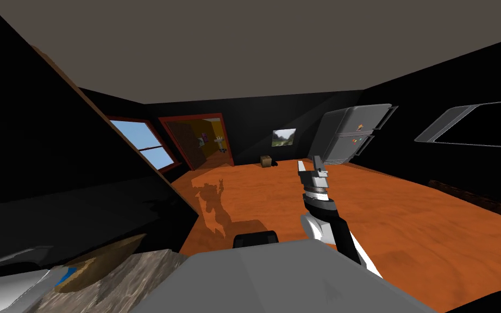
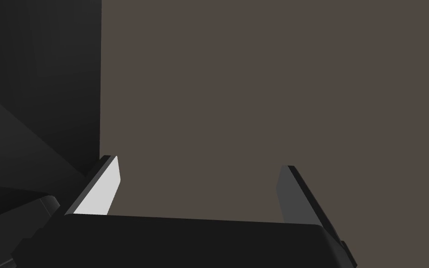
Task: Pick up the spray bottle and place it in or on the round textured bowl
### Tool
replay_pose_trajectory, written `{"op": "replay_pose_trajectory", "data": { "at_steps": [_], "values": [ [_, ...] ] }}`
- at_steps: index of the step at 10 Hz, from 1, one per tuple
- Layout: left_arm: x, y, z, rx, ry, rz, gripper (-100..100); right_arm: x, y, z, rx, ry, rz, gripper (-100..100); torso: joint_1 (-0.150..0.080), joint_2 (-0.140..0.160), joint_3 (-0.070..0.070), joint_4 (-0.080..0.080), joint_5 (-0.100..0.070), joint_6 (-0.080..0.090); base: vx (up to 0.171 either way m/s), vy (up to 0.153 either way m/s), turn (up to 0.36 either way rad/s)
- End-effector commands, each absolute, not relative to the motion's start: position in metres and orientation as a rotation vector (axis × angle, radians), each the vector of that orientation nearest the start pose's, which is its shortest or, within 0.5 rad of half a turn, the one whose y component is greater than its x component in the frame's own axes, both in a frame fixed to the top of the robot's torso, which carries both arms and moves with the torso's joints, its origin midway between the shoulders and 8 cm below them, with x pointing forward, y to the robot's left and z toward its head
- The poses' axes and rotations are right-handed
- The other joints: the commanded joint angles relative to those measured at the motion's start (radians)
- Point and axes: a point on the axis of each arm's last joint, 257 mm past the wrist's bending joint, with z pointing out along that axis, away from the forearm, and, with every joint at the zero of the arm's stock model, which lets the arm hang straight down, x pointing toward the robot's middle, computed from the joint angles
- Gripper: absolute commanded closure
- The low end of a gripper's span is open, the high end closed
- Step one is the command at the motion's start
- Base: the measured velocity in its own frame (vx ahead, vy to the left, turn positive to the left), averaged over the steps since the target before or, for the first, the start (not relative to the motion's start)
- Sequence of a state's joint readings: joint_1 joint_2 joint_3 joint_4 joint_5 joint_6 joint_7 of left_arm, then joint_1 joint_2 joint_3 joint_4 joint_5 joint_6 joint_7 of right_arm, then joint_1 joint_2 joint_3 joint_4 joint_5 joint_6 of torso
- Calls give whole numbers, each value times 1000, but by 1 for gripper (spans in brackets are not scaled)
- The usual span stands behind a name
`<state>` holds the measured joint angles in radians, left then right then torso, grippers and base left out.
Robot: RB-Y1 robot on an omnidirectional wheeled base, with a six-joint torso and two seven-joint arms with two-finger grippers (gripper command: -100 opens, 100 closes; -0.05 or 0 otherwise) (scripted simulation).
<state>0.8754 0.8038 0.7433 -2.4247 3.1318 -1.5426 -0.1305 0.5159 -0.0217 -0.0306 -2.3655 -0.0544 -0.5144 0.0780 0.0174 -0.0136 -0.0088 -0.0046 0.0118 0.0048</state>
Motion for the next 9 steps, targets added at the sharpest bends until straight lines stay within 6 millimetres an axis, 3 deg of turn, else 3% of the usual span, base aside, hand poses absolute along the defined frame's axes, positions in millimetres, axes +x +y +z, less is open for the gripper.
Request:
{"op": "replay_pose_trajectory", "data": {
  "at_steps": [1,5,6,7,9],
  "values": [
    [103,680,-84,-1504,-1501,-1086,100,320,-289,60,573,555,1249,0,0,0,0,0,0,0,41,-1,-45],
    [83,680,-87,-1467,-1532,-988,100,320,-289,60,573,555,1249,0,2,1,0,-1,2,-1,15,1,-15],
    [86,679,-86,-1474,-1527,-1003,100,320,-289,60,573,555,1249,0,2,1,0,-1,2,-1,0,0,0],
    [84,679,-86,-1471,-1529,-997,-100,320,-289,60,573,555,1249,0,2,1,0,0,2,0,0,0,0],
    [84,679,-86,-1471,-1529,-998,-100,320,-289,60,573,555,1249,0,2,1,0,-1,2,0,0,0,0]
  ]
}}
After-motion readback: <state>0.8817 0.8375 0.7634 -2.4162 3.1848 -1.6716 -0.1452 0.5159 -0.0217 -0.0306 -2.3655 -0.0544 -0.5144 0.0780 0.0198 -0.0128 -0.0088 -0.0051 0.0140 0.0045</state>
